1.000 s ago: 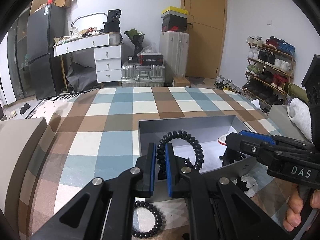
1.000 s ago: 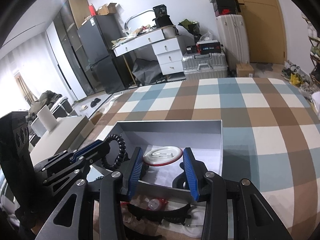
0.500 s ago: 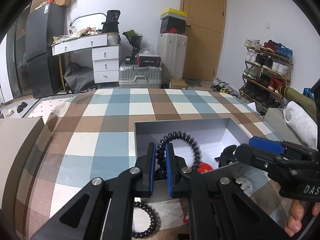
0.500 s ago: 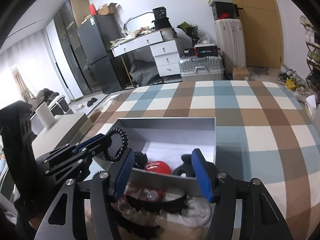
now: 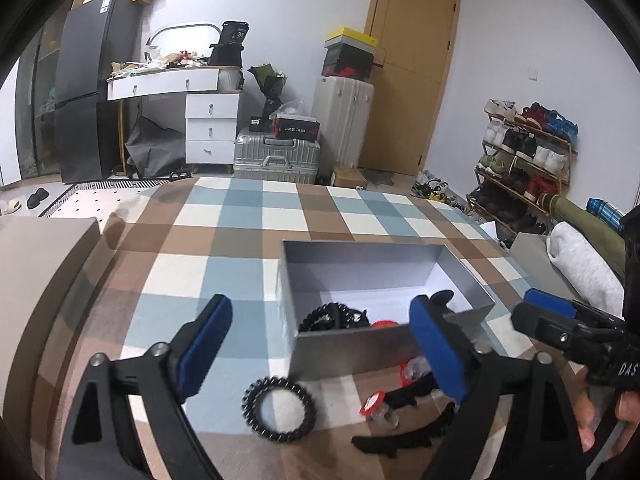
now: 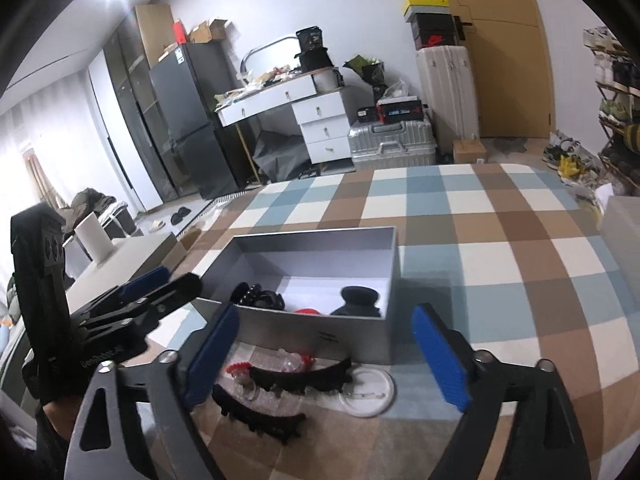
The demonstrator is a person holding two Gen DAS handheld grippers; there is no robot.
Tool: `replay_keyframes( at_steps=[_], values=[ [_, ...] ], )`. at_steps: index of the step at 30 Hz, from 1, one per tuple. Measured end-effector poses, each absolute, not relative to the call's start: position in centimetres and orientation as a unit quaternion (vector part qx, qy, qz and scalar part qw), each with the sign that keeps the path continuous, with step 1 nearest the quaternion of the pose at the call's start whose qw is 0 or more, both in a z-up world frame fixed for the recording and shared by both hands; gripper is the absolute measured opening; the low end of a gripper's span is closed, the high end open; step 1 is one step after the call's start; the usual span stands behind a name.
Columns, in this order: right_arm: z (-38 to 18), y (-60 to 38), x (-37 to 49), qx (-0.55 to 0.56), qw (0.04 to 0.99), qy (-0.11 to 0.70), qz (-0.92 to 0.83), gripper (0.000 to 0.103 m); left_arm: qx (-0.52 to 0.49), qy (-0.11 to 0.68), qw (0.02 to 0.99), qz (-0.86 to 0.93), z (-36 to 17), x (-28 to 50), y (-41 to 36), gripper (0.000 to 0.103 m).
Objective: Organize jewelry
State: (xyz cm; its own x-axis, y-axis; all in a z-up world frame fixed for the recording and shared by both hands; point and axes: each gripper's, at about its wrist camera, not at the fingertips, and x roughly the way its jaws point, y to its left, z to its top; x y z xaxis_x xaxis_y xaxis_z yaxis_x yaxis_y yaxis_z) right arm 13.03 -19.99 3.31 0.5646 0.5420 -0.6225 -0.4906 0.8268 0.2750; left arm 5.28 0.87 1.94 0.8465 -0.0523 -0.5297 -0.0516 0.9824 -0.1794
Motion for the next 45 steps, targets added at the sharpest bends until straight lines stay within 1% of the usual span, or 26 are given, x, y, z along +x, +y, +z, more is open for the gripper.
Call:
replay_keyframes(
  at_steps=[1,2,3,10,20,26,31,45],
  values=[
    [3.3,-20.3,12.9,0.036,0.884,0.366,0.289,0.097,-0.092,0.281,0.955,0.003,1.7,5.1,0.9,0.096],
    [3.2,-20.5,12.8,0.036,0.883,0.368,0.288,0.101,-0.089,0.283,0.955,0.005,1.5,5.0,1.0,0.102],
    [3.0,-20.7,12.8,0.036,0.882,0.373,0.287,0.103,-0.087,0.285,0.955,0.007,1.2,4.7,1.1,0.102],
    [0.6,-21.0,13.0,0.025,0.869,0.414,0.271,0.103,-0.077,0.308,0.948,0.012,0.0,4.1,1.2,0.102],
    [-0.4,-20.6,12.3,-0.02,0.867,0.424,0.262,0.103,-0.08,0.328,0.941,0.011,-0.5,4.2,1.4,0.102],
    [-1.1,-20.0,12.3,-0.038,0.862,0.432,0.264,0.103,-0.088,0.368,0.926,0.017,-1.5,4.9,1.7,0.102],
    [-1.4,-20.0,12.2,-0.046,0.859,0.439,0.259,0.103,-0.083,0.383,0.92,0.02,-1.7,4.9,1.4,0.102],
    [-3.1,-19.6,13.2,-0.072,0.851,0.469,0.223,0.103,-0.079,0.399,0.913,0.027,-1.9,4.9,1.1,0.102]
  ],
)
